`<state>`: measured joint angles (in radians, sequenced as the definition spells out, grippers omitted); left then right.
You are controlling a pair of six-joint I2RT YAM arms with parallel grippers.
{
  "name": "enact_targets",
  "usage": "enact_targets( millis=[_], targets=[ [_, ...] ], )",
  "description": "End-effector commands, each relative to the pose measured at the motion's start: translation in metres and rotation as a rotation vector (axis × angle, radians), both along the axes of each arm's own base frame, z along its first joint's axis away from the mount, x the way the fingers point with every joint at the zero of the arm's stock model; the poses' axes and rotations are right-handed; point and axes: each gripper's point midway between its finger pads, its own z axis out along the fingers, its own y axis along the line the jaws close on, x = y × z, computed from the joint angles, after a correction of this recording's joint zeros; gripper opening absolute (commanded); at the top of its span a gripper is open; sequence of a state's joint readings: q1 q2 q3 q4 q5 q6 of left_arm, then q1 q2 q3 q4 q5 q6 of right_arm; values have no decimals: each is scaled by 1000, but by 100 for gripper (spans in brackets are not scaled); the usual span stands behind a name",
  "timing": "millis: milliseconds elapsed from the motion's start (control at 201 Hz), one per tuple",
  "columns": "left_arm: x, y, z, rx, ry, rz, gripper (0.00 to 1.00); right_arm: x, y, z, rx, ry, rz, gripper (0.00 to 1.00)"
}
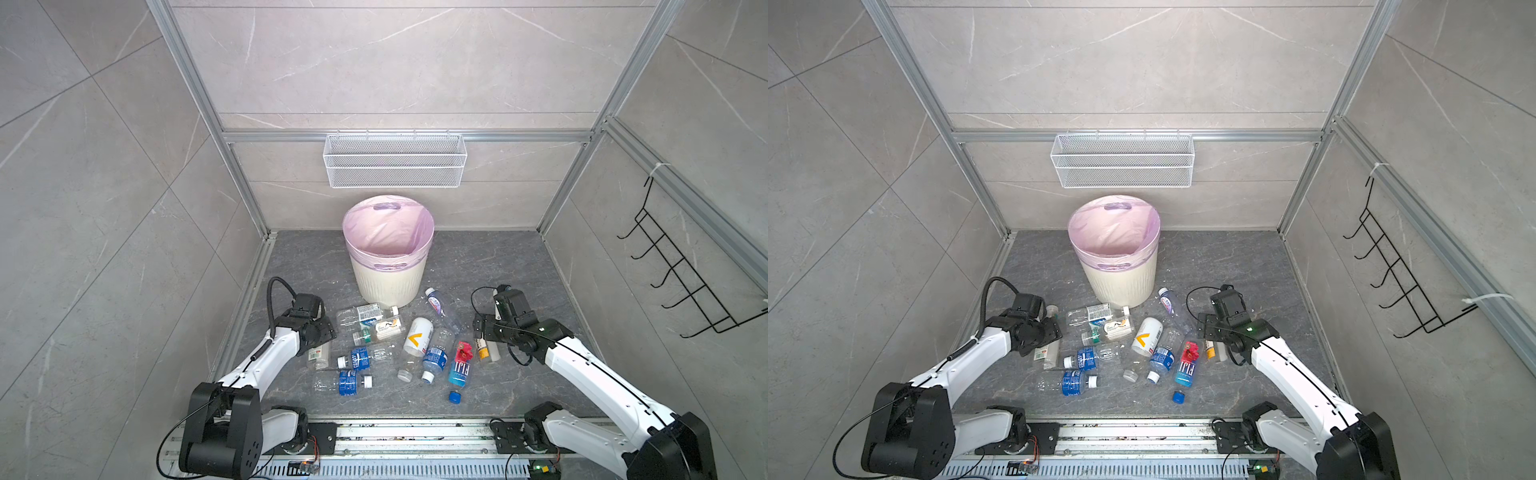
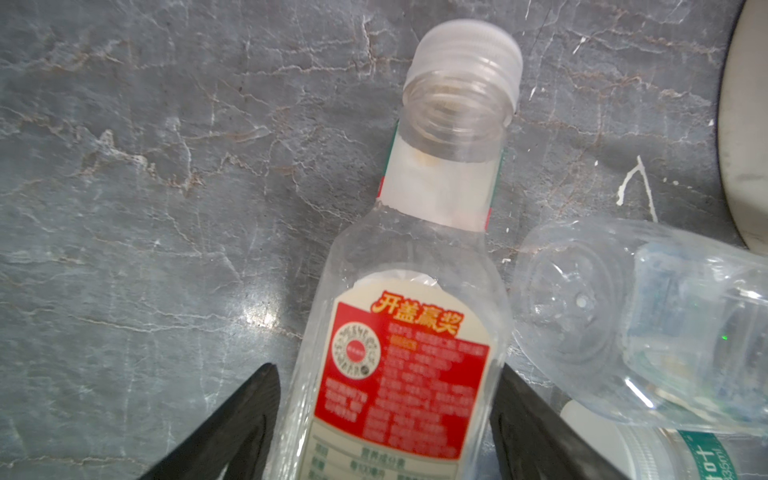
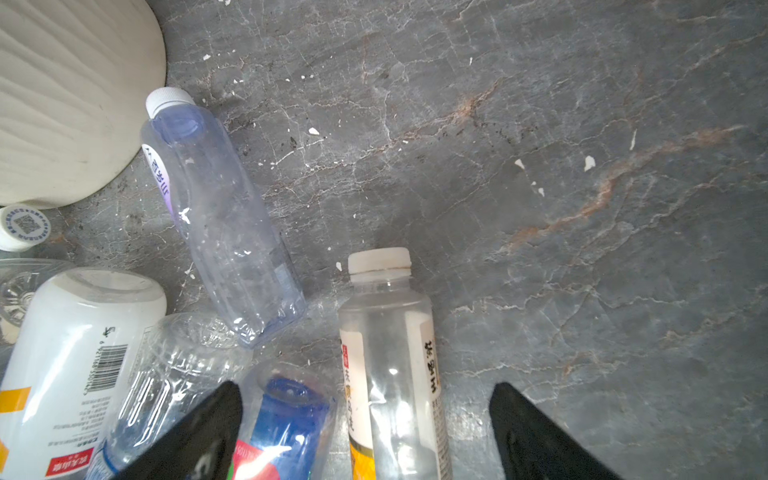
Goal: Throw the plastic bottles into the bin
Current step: 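Close the left gripper on the red-labelled bottle while the right gripper hovers, then lift the red-labelled bottle with the left gripper over the bin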
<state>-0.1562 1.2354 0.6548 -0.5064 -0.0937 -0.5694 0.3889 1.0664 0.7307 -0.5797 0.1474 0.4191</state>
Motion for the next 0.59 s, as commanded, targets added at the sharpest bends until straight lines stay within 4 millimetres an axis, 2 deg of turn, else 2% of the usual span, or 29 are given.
enact_targets(
  millis=[0, 169, 329, 388, 498, 588],
  targets=[
    [3, -1, -6, -16, 3, 10, 81, 1, 5, -3, 13, 9, 9, 95],
    [5, -3, -11, -33, 21, 11, 84, 1, 8, -6, 21, 16, 13, 95],
    [5, -3, -13, -45, 19, 17, 82, 1, 9, -9, 30, 17, 14, 93],
    [5, -2, -11, -40, 14, 18, 78, 0, 10, -11, 33, 21, 17, 92],
    [3, 5, -2, -8, -20, 29, 60, -1, 11, -11, 37, 22, 21, 91],
    [1, 12, 7, 22, -59, 42, 53, -1, 12, -9, 39, 13, 23, 91]
  ],
)
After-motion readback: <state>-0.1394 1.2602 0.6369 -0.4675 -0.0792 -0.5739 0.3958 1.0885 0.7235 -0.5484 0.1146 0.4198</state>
